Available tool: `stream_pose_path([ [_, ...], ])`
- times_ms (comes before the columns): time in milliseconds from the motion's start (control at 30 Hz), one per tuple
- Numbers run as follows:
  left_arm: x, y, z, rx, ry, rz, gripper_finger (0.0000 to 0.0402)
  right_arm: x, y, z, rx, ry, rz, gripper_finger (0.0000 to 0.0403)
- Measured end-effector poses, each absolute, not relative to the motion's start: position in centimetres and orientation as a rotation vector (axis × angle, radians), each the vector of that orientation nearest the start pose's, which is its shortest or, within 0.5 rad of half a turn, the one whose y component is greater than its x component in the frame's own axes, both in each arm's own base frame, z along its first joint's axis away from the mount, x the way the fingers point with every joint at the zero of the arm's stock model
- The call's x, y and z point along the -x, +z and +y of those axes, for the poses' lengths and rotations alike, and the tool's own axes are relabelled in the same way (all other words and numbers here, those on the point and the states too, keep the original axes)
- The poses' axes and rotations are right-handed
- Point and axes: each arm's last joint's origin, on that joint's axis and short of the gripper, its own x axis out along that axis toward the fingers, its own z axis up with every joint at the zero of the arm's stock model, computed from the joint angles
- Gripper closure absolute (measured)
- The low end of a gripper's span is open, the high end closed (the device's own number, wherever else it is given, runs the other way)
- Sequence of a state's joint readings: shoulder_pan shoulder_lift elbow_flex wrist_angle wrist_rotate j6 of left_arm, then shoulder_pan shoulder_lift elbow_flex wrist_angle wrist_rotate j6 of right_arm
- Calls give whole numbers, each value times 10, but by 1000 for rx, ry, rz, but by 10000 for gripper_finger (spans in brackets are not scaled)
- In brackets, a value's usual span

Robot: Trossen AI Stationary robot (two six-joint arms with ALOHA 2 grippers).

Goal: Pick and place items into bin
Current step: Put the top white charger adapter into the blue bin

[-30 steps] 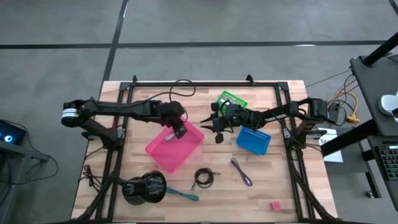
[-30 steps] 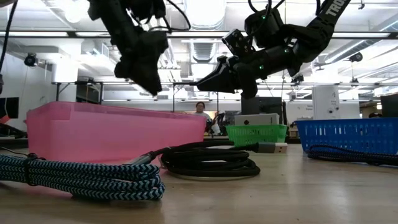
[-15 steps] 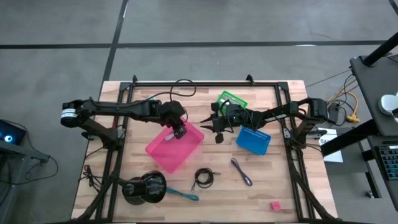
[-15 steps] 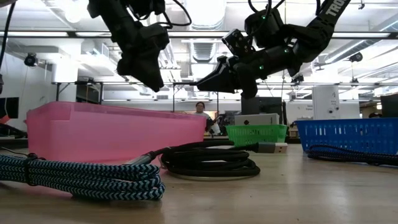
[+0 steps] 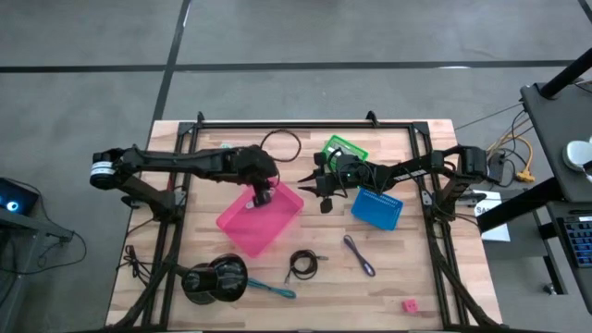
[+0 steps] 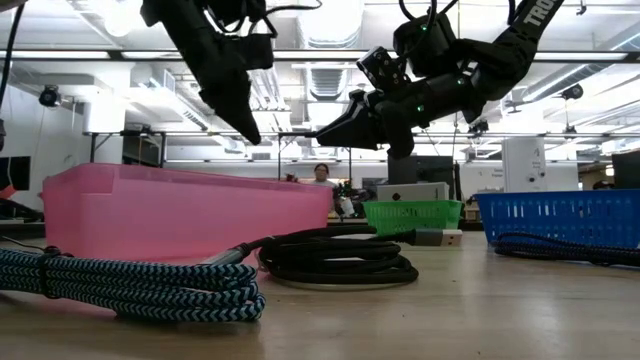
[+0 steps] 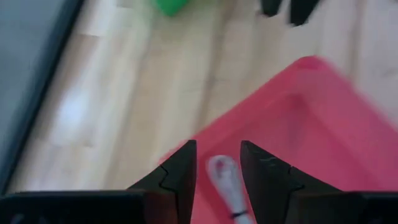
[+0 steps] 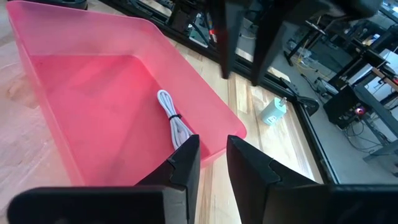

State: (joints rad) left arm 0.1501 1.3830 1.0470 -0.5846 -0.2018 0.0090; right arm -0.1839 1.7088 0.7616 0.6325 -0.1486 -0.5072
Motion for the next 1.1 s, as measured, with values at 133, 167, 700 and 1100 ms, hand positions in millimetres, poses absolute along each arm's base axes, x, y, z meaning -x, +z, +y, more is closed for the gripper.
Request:
stream_pose_path([
  [133, -273, 262, 54, -100, 367, 957, 294, -335, 171, -58, 450, 44, 312, 331],
  [167, -270, 261, 57, -103, 373, 989, 294, -335, 171, -58, 449, 44, 312, 330],
  [700, -226, 322, 124, -118, 524, 1138, 294, -335, 171, -58, 444, 43, 312, 332],
  [1100, -204, 362, 144, -161, 527, 1179, 279, -334, 170, -58, 438, 47, 329, 332],
])
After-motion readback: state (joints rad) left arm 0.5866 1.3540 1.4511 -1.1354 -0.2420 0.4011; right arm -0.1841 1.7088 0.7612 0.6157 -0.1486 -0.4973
